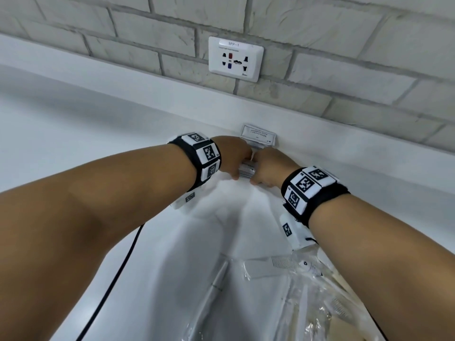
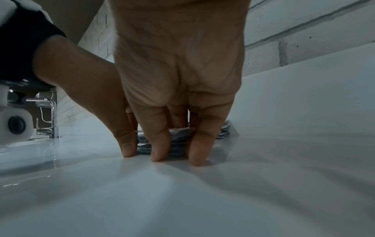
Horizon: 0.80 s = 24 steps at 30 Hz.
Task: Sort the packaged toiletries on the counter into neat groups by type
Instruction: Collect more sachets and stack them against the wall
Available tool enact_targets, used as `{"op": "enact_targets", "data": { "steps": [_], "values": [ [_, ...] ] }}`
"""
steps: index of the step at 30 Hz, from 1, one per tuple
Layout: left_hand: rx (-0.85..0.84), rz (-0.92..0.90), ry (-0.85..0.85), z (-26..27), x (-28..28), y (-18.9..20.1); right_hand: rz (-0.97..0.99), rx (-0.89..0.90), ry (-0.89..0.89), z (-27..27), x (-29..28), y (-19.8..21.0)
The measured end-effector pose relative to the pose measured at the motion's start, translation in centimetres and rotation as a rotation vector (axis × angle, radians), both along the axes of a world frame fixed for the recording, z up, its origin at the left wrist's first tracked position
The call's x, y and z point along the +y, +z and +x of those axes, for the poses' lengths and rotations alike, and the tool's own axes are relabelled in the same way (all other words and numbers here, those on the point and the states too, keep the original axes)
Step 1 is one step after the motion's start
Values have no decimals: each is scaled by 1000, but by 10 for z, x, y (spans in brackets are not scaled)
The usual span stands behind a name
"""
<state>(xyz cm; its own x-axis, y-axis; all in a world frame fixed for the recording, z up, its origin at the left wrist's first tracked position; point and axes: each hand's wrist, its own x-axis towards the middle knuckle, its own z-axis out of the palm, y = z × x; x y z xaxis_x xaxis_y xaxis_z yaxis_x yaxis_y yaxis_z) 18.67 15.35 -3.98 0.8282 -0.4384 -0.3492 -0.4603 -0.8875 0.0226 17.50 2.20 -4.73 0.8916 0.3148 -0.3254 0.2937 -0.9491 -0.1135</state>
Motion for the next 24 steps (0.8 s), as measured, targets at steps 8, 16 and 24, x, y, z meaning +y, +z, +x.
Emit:
{"op": "enact_targets", "data": {
  "steps": [8, 16, 24],
  "values": [
    [-12, 38, -4, 3, -2, -2, -60, 19, -15, -1, 5, 4],
    [-29, 45, 1, 0, -2, -1, -54, 63, -74, -4, 5, 6],
    [-46, 9, 89, -5, 4, -3, -29, 111, -204, -5, -3, 2]
  ]
}}
